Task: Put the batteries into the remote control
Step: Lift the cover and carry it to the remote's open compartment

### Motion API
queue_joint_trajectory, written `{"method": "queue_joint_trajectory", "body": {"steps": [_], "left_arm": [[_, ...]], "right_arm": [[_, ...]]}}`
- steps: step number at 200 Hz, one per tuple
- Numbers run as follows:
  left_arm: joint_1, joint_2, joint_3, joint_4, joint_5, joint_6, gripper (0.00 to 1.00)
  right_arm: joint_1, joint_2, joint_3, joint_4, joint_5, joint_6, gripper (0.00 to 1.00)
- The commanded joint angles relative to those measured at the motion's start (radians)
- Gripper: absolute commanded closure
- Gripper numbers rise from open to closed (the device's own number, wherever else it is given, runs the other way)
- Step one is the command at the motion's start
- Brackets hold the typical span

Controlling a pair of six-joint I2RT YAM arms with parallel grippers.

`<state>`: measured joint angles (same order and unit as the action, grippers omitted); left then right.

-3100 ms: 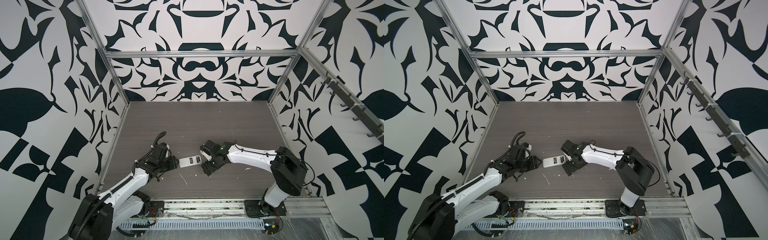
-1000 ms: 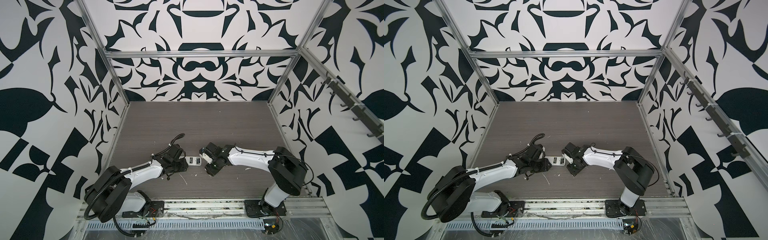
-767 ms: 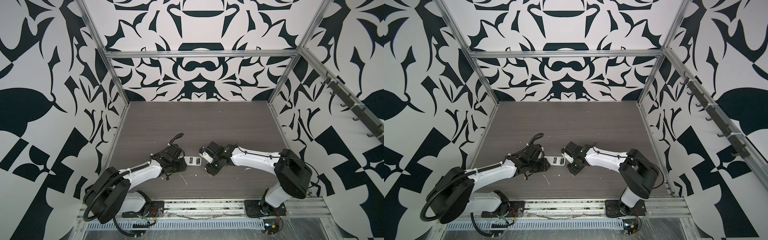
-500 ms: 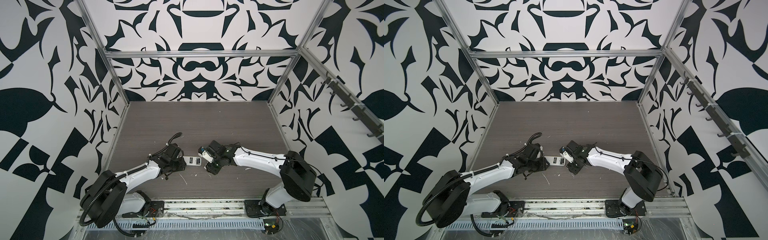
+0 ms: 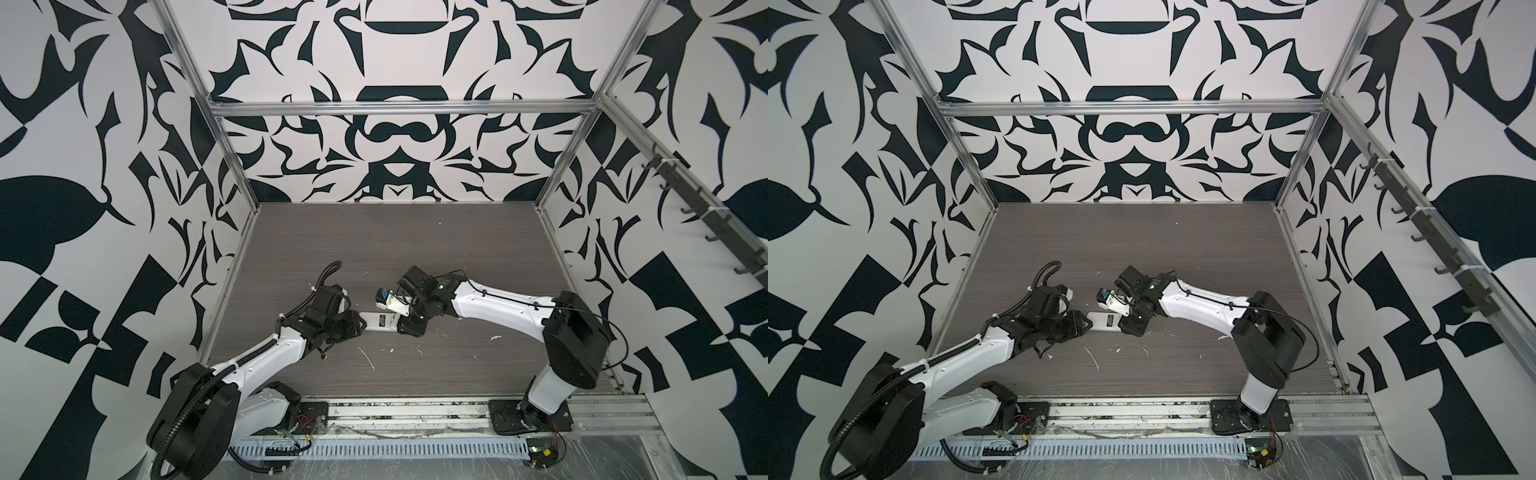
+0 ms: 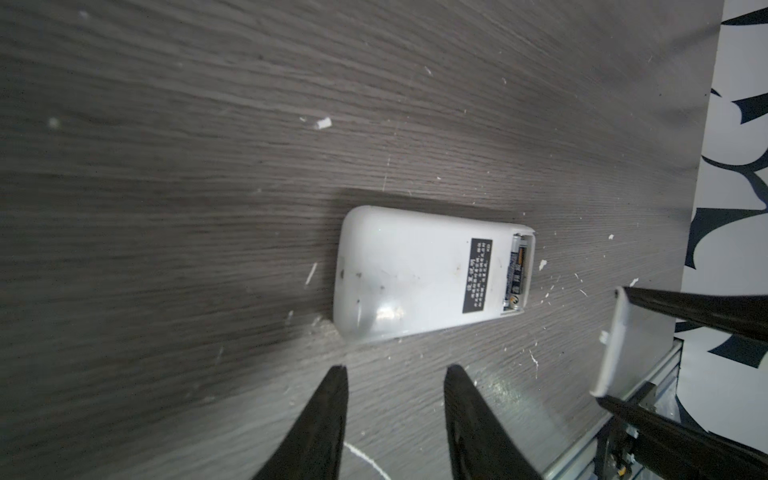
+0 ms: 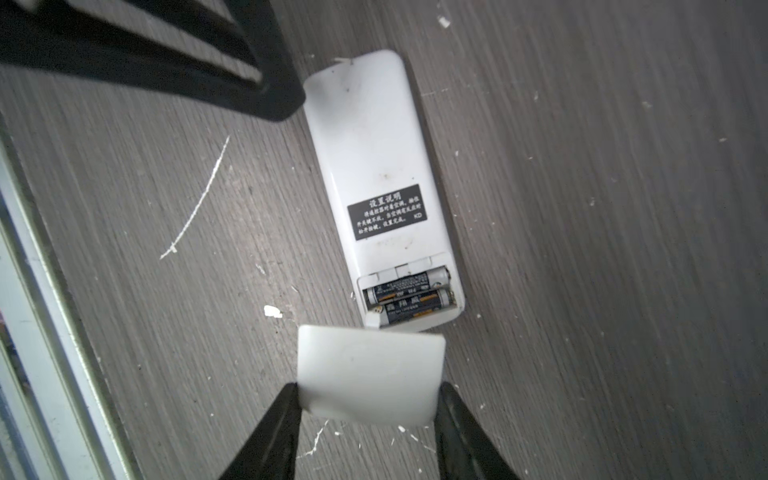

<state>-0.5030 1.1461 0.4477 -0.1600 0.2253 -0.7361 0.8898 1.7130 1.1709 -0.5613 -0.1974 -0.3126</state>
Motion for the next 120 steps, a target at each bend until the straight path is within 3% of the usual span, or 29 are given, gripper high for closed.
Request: {"method": "queue_joint_trajectory", "body": {"steps": [1, 120], "left_arm": [[0.034, -0.019, -0.028, 0.005, 0.053, 0.000, 0.57], [0.106, -0.032, -0.036, -0.038, 0.106, 0.020, 0.56]], "right_arm": [[0.001, 0.020, 0.057, -0.055, -0.039, -0.106, 0.64], [-0.043, 0.158, 0.215, -0.194, -0.015, -0.261, 0.72]]}}
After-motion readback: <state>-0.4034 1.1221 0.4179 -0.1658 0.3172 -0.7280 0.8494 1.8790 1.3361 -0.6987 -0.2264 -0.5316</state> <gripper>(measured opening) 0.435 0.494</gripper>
